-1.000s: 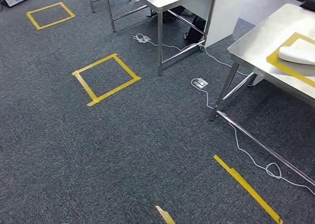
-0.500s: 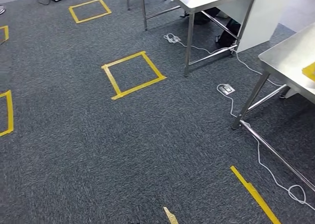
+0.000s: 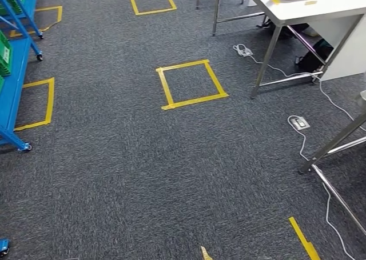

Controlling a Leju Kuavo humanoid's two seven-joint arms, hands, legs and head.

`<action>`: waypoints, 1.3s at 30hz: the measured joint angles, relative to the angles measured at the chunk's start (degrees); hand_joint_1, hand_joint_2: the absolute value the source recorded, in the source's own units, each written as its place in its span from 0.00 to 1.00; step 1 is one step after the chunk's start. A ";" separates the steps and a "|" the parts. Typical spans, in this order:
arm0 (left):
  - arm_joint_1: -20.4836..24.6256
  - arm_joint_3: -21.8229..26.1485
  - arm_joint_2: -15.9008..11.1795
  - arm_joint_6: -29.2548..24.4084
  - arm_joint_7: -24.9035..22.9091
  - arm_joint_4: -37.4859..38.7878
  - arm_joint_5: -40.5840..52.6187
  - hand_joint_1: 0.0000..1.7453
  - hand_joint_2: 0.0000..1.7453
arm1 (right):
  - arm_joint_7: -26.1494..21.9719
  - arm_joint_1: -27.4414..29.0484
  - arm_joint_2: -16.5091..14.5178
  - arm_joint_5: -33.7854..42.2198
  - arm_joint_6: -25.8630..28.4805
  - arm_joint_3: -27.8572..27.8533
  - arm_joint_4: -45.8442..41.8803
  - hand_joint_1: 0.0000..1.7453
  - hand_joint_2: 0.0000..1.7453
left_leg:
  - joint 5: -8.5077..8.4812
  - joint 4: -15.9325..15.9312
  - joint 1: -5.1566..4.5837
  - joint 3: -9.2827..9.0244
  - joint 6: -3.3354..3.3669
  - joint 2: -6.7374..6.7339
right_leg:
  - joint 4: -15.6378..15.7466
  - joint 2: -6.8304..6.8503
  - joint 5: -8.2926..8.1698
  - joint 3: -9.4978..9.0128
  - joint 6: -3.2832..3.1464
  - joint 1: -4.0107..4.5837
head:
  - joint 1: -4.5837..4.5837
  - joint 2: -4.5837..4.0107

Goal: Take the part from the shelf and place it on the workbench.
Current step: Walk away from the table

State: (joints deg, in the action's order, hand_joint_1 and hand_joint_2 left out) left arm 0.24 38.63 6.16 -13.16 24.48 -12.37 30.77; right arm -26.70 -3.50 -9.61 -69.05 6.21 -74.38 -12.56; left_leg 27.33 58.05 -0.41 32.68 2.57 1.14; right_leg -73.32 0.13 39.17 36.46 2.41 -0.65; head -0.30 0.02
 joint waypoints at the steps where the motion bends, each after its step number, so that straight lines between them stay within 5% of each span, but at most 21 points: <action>1: -0.05 0.01 0.00 0.00 0.00 0.00 0.04 0.00 0.00 | 0.01 0.02 0.00 0.01 0.01 0.00 0.02 0.00 0.00 | 0.03 0.03 -0.01 -0.08 -0.02 0.86 | -0.08 -0.10 -1.06 0.60 -0.01 -0.01 | 0.01 0.00; 3: -0.14 0.01 0.02 0.00 0.00 0.00 0.12 0.00 0.00 | 0.01 -0.01 0.01 0.02 0.03 0.00 0.03 0.00 0.00 | 0.18 0.16 0.08 -0.31 -0.23 2.57 | 5.87 -0.96 -5.73 -1.20 -0.07 -0.15 | 0.02 0.00; 5: -0.08 0.00 0.01 0.00 0.00 0.00 0.16 0.00 0.00 | 0.01 -0.07 0.02 0.02 0.03 0.01 0.03 0.00 0.00 | 0.42 0.51 0.05 -0.23 -0.72 4.04 | 12.48 -3.30 -8.59 -4.02 -0.19 -0.44 | 0.03 0.00; 7: -0.09 0.01 -0.01 0.00 0.00 0.00 0.18 0.00 0.00 | 0.01 -0.12 0.02 0.02 0.06 0.01 0.03 0.00 0.00 | 0.42 0.76 0.08 0.18 -1.40 5.26 | 14.60 -4.35 -8.59 -5.22 -0.61 -0.46 | 0.02 0.00; 9: -0.33 0.03 -0.10 0.00 0.01 0.00 0.18 0.00 0.00 | 0.02 -0.17 -0.03 0.02 0.10 0.01 0.04 0.00 0.00 | 0.40 0.94 0.26 0.50 -2.02 5.91 | 14.95 -3.21 -8.75 -5.54 -1.35 -0.41 | -0.01 0.00; 11: -0.42 0.06 -0.13 0.00 0.02 0.00 0.20 0.00 0.00 | 0.00 -0.20 -0.10 0.02 0.13 0.00 0.05 0.00 0.00 | 1.99 3.26 0.22 1.54 -2.59 3.81 | 15.24 -1.81 -8.87 -5.80 -2.14 -0.48 | -0.33 0.00; 13: -0.22 0.06 -0.04 0.00 0.02 0.00 0.25 0.00 0.00 | -0.01 -0.07 -0.14 0.02 0.13 0.00 0.05 0.00 0.00 | 5.43 9.63 0.28 4.48 -3.12 0.71 | 15.36 -0.13 -8.71 -6.00 -2.69 -0.32 | -0.65 0.00; 15: -0.14 0.06 -0.01 0.02 0.02 0.00 0.28 0.00 0.00 | -0.01 0.05 -0.14 0.02 0.13 0.00 0.05 0.00 0.00 | 7.64 15.84 0.53 7.44 -3.42 -0.40 | 15.35 1.59 -8.46 -6.14 -2.92 -0.08 | -0.66 0.00; 16: -0.21 0.06 -0.01 0.05 0.02 0.00 0.28 0.00 0.00 | -0.01 0.02 -0.14 0.03 0.13 0.00 0.05 0.00 0.00 | 7.28 16.52 0.61 7.76 -3.44 -0.58 | 15.35 2.36 -8.34 -6.25 -2.94 0.00 | -0.67 0.00; 18: -0.38 0.06 -0.04 0.11 0.02 0.00 0.26 0.00 0.00 | -0.01 -0.10 -0.14 0.05 0.12 0.00 0.06 0.00 0.00 | 3.87 11.59 0.60 5.23 -3.16 -1.23 | 15.35 3.72 -8.05 -6.66 -2.84 0.09 | -0.68 0.00; 20: -0.29 0.06 -0.07 0.13 0.03 0.00 0.25 0.00 0.00 | -0.02 -0.18 -0.15 0.07 0.11 0.00 0.07 0.00 0.00 | 1.09 4.25 0.06 1.51 -2.54 -3.45 | 15.33 4.94 -7.68 -7.06 -2.47 0.25 | -0.67 0.00; 22: -0.09 0.07 -0.13 0.14 0.06 0.00 0.25 0.00 0.00 | -0.02 -0.24 -0.16 0.07 0.10 0.00 0.08 0.00 0.00 | 0.70 1.21 -0.58 0.19 -1.92 -4.78 | 15.33 6.11 -7.39 -7.25 -1.91 0.44 | -0.55 0.00; 24: -0.24 0.09 -0.23 0.15 0.09 0.00 0.24 0.00 0.00 | -0.03 -0.43 -0.17 0.06 0.10 0.00 0.08 0.00 0.00 | 0.55 0.82 -0.72 0.26 -1.37 -3.88 | 15.54 7.07 -7.26 -7.53 -1.36 0.45 | -0.46 0.00; 27: -0.42 0.10 -0.28 0.15 0.12 0.00 0.22 0.00 0.00 | -0.11 -0.58 -0.22 0.05 0.10 0.01 0.08 0.00 0.00 | -0.17 -0.27 -0.21 -0.08 -0.36 -2.25 | 12.33 3.36 -4.66 -6.29 -0.65 0.17 | -0.25 0.00; 29: -0.15 0.10 -0.31 0.18 0.13 0.00 0.21 0.00 0.00 | -0.16 -0.38 -0.22 0.06 0.10 0.01 0.08 0.00 0.00 | -0.44 -0.40 -0.06 0.12 0.01 -0.96 | 5.01 0.46 -0.93 -2.91 -0.51 0.03 | -0.15 0.00; 31: -0.09 0.10 -0.29 0.28 0.13 0.00 0.20 0.00 0.00 | -0.11 -0.18 -0.22 0.07 0.10 0.01 0.08 0.00 0.00 | -0.54 -0.36 -0.06 0.25 0.06 0.49 | -0.57 -0.09 0.70 -0.06 -0.45 0.01 | -0.12 0.00; 33: -0.22 0.10 -0.25 0.37 0.13 0.00 0.20 0.00 0.00 | -0.08 -0.16 -0.22 0.07 0.10 0.00 0.08 0.00 0.00 | -0.62 -0.21 0.01 0.25 -0.09 2.00 | 1.97 -0.32 -2.07 -0.92 -0.45 -0.05 | -0.12 0.00; 36: -0.11 0.10 -0.21 0.39 0.13 0.00 0.19 0.00 0.00 | -0.10 -0.19 -0.22 0.07 0.10 0.01 0.09 0.00 0.00 | -0.62 0.43 0.09 0.54 -0.85 4.24 | 13.16 -3.64 -7.14 -6.04 -0.52 -0.40 | -0.11 0.00; 38: -0.06 0.11 -0.22 0.39 0.13 0.00 0.18 0.00 0.00 | -0.09 -0.16 -0.21 0.07 0.10 0.02 0.10 0.00 0.00 | -0.82 0.67 0.15 1.01 -1.61 5.46 | 15.33 -4.86 -7.28 -7.16 -0.93 -0.35 | -0.11 0.00; 39: -0.14 0.13 -0.24 0.39 0.13 0.01 0.18 0.00 0.00 | -0.09 -0.15 -0.21 0.09 0.10 0.01 0.10 0.00 0.00 | -1.06 0.64 0.31 1.21 -1.98 6.07 | 15.36 -4.28 -7.46 -7.29 -1.31 -0.24 | -0.10 0.00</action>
State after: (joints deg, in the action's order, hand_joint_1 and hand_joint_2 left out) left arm 0.10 38.75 5.92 -12.77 24.61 -12.37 30.95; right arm -26.79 -3.65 -9.82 -68.96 6.32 -74.37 -12.46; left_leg 26.27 58.69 -0.10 33.88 0.59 7.21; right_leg -57.96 -4.15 31.71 29.17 1.10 -0.89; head -0.40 0.02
